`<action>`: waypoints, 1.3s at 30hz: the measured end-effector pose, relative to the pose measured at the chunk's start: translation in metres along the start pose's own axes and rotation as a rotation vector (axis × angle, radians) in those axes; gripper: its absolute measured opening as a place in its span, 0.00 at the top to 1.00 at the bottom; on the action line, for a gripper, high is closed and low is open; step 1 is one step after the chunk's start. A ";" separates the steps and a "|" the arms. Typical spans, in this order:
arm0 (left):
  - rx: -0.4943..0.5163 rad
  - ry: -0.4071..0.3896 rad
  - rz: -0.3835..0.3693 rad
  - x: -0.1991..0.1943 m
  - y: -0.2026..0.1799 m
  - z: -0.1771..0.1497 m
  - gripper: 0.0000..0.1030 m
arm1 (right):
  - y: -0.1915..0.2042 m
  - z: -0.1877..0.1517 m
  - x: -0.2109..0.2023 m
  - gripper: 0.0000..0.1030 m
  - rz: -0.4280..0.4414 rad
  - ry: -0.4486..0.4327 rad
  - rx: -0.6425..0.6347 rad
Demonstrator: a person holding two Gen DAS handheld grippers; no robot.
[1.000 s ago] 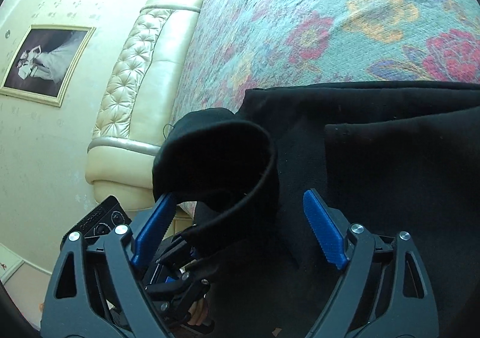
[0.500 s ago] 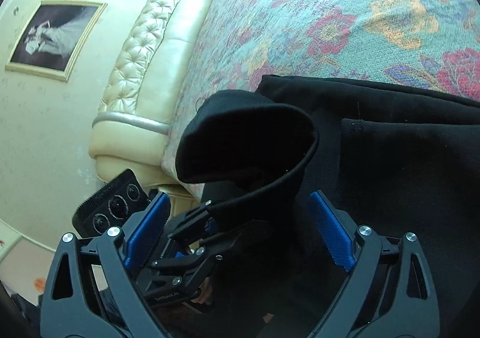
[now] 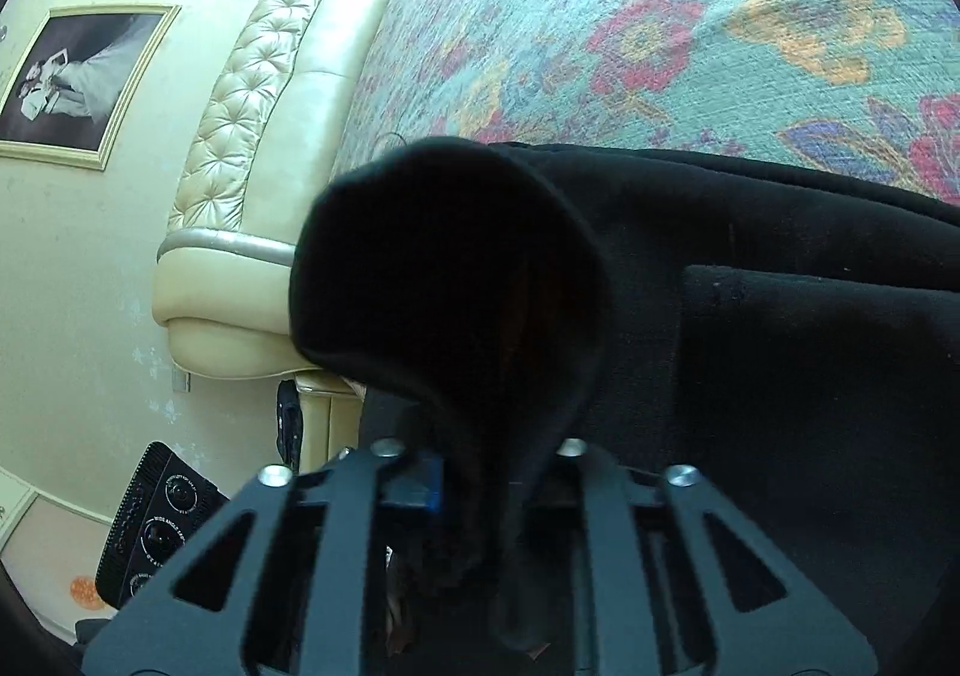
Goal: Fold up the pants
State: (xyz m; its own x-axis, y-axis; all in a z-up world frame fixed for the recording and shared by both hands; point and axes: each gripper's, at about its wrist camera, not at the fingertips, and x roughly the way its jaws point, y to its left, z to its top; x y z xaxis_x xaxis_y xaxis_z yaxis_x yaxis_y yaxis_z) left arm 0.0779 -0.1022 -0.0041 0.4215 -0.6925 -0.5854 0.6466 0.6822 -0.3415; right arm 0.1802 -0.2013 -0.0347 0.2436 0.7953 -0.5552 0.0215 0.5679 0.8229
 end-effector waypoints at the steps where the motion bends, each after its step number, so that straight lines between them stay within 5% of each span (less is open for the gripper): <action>1: -0.021 -0.020 -0.010 -0.008 0.003 0.000 0.22 | -0.001 -0.001 -0.005 0.88 0.006 -0.016 0.004; 10: -0.308 -0.170 -0.010 -0.076 0.065 0.015 0.17 | 0.021 -0.012 -0.084 0.89 -0.003 -0.159 -0.084; 16: -0.462 -0.123 -0.027 -0.068 0.099 0.004 0.17 | 0.007 -0.020 -0.160 0.89 -0.084 -0.246 -0.093; 27: -0.416 0.005 -0.074 -0.011 0.065 -0.004 0.17 | -0.081 -0.040 -0.216 0.89 -0.197 -0.254 0.070; 35: -0.430 0.051 -0.050 0.010 0.061 -0.006 0.17 | -0.129 -0.045 -0.212 0.88 -0.144 -0.263 0.139; 38: -0.465 0.066 -0.053 0.011 0.067 -0.013 0.17 | -0.144 -0.052 -0.219 0.79 -0.072 -0.281 0.167; 39: -0.484 0.073 -0.061 0.011 0.069 -0.016 0.17 | -0.145 -0.055 -0.222 0.68 -0.048 -0.292 0.176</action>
State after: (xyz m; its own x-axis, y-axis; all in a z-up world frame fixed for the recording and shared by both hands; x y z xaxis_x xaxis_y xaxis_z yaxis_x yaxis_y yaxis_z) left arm 0.1174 -0.0591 -0.0461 0.3354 -0.7279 -0.5980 0.2920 0.6838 -0.6687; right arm 0.0699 -0.4484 -0.0376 0.5045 0.6599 -0.5567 0.2003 0.5378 0.8190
